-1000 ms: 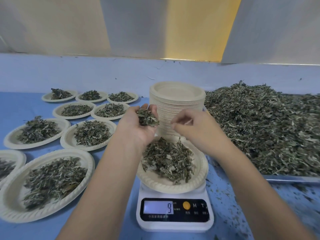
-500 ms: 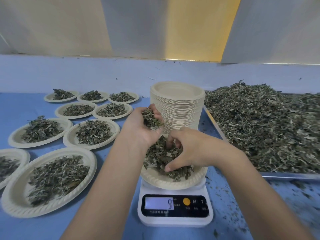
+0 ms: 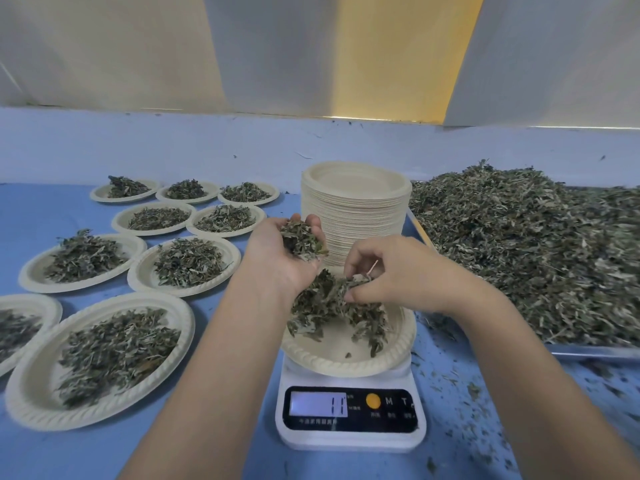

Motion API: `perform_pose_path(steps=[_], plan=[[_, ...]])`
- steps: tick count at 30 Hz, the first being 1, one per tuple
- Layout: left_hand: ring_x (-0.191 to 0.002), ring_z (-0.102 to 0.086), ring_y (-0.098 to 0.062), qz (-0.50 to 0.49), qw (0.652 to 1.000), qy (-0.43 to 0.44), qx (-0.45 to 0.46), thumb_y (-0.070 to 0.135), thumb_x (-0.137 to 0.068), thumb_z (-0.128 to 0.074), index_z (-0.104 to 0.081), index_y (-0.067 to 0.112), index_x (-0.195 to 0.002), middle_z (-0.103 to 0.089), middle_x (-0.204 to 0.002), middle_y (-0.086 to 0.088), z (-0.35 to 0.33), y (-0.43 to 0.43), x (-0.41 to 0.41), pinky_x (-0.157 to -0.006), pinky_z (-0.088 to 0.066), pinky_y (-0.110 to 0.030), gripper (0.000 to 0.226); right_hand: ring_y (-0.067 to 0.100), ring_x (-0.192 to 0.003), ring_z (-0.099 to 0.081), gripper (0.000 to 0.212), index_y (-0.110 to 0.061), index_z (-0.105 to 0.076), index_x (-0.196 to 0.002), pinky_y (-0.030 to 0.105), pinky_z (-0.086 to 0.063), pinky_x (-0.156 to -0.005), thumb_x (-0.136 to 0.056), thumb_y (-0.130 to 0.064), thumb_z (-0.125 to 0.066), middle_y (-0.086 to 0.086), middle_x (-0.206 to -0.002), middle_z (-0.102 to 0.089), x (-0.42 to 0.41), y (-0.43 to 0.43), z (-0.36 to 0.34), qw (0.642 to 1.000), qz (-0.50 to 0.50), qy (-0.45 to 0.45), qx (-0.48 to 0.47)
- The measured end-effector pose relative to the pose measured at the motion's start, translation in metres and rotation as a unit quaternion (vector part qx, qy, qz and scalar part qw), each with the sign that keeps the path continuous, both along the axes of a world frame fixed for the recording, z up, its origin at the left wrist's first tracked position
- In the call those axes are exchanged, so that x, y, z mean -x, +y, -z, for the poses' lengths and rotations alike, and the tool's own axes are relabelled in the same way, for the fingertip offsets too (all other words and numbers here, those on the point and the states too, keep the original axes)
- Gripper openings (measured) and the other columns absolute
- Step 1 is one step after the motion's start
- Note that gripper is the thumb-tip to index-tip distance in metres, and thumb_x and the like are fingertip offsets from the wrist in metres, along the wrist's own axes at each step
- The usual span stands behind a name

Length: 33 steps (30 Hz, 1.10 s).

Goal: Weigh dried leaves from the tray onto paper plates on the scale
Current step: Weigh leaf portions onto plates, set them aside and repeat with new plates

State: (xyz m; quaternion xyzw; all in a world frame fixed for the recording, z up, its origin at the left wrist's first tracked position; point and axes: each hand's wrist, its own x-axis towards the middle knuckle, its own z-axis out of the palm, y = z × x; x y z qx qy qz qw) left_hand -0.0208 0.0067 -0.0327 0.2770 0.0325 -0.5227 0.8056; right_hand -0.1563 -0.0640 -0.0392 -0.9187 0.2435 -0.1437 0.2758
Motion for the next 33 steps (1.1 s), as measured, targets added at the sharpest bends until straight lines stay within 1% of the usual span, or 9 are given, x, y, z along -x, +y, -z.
perform_pose_path(steps=[2, 4, 7, 10, 13, 15, 20, 24, 33], plan=[[-0.055, -0.048, -0.016, 0.004, 1.000, -0.012, -0.003, 0.009, -0.095, -0.033, -0.048, 0.008, -0.078, -0.054, -0.060, -0.011, 0.000, 0.000, 0.000, -0.051, -0.041, -0.018, 0.023, -0.007, -0.048, -0.045, 0.019, -0.025, -0.066, -0.081, 0.007, -0.033, -0.050, -0.071, -0.023, -0.081, -0.021, -0.060, -0.055, 0.003, -0.001, -0.003, 0.997, -0.002, -0.040, -0.058], [-0.054, -0.048, -0.015, 0.009, 0.999, -0.032, -0.011, 0.010, -0.095, -0.033, -0.049, 0.007, -0.076, -0.055, -0.052, -0.008, 0.002, -0.002, 0.000, -0.050, -0.041, -0.018, 0.025, -0.003, -0.051, -0.047, 0.018, -0.021, -0.066, -0.081, 0.011, -0.040, -0.057, -0.072, -0.018, -0.081, -0.015, -0.068, -0.057, 0.005, -0.002, -0.006, 0.990, -0.005, -0.083, -0.118], [-0.058, -0.049, -0.014, 0.015, 0.998, -0.061, -0.025, 0.014, -0.097, -0.033, -0.050, 0.007, -0.073, -0.054, -0.062, -0.006, 0.004, -0.006, 0.003, -0.055, -0.041, -0.020, 0.030, 0.005, -0.060, -0.053, 0.018, -0.018, -0.064, -0.080, 0.018, -0.049, -0.062, -0.074, -0.009, -0.078, -0.002, -0.074, -0.056, 0.004, 0.000, -0.009, 0.972, -0.004, -0.141, -0.186], [-0.065, -0.051, -0.017, 0.031, 0.997, -0.069, -0.026, 0.013, -0.096, -0.034, -0.051, 0.007, -0.076, -0.054, -0.074, -0.007, 0.005, -0.009, 0.007, -0.066, -0.046, -0.025, 0.027, 0.004, -0.059, -0.055, 0.020, -0.016, -0.063, -0.079, 0.015, -0.051, -0.058, -0.074, -0.001, -0.075, -0.001, -0.073, -0.056, -0.001, 0.002, -0.008, 0.942, 0.012, -0.238, -0.236], [-0.066, -0.057, -0.022, 0.071, 0.992, -0.103, -0.030, 0.012, -0.094, -0.034, -0.054, 0.007, -0.091, -0.058, -0.085, -0.012, 0.004, -0.010, 0.014, -0.061, -0.050, -0.031, 0.022, 0.011, -0.065, -0.056, 0.020, -0.018, -0.065, -0.080, 0.022, -0.052, -0.065, -0.074, -0.004, -0.077, -0.002, -0.074, -0.058, -0.008, 0.004, -0.004, 0.932, 0.040, -0.289, -0.215], [-0.057, -0.057, -0.020, 0.076, 0.989, -0.118, -0.043, 0.013, -0.093, -0.035, -0.056, 0.008, -0.084, -0.058, -0.075, -0.009, 0.004, -0.011, 0.018, -0.056, -0.049, -0.027, 0.023, 0.011, -0.065, -0.057, 0.021, -0.022, -0.065, -0.078, 0.028, -0.052, -0.068, -0.072, -0.007, -0.079, -0.005, -0.073, -0.062, -0.011, 0.005, -0.001, 0.941, 0.053, -0.284, -0.177], [-0.065, -0.056, -0.020, 0.077, 0.985, -0.147, -0.053, 0.021, -0.095, -0.037, -0.052, 0.011, -0.073, -0.058, -0.073, -0.007, 0.006, -0.014, 0.026, -0.066, -0.046, -0.030, 0.029, -0.008, -0.050, -0.049, 0.022, -0.030, -0.064, -0.074, 0.006, -0.035, -0.052, -0.071, -0.016, -0.080, -0.024, -0.062, -0.061, -0.015, 0.009, 0.002, 0.964, 0.084, -0.244, -0.063], [-0.048, -0.060, -0.016, 0.046, 0.979, -0.180, -0.088, 0.023, -0.095, -0.045, -0.054, 0.012, -0.073, -0.062, -0.057, -0.006, 0.006, -0.016, 0.030, -0.057, -0.049, -0.025, 0.026, -0.008, -0.052, -0.049, 0.023, -0.032, -0.063, -0.075, 0.006, -0.038, -0.053, -0.072, -0.013, -0.076, -0.018, -0.072, -0.064, -0.017, 0.015, 0.000, 0.967, 0.086, -0.240, -0.025], [-0.056, -0.057, -0.018, 0.033, 0.984, -0.143, -0.099, 0.024, -0.096, -0.046, -0.053, 0.008, -0.077, -0.058, -0.068, -0.009, 0.005, -0.015, 0.031, -0.060, -0.050, -0.029, 0.026, -0.013, -0.058, -0.051, 0.021, -0.029, -0.068, -0.084, 0.004, -0.037, -0.056, -0.074, -0.013, -0.076, -0.018, -0.071, -0.063, -0.021, 0.015, 0.003, 0.967, 0.077, -0.242, -0.033]])
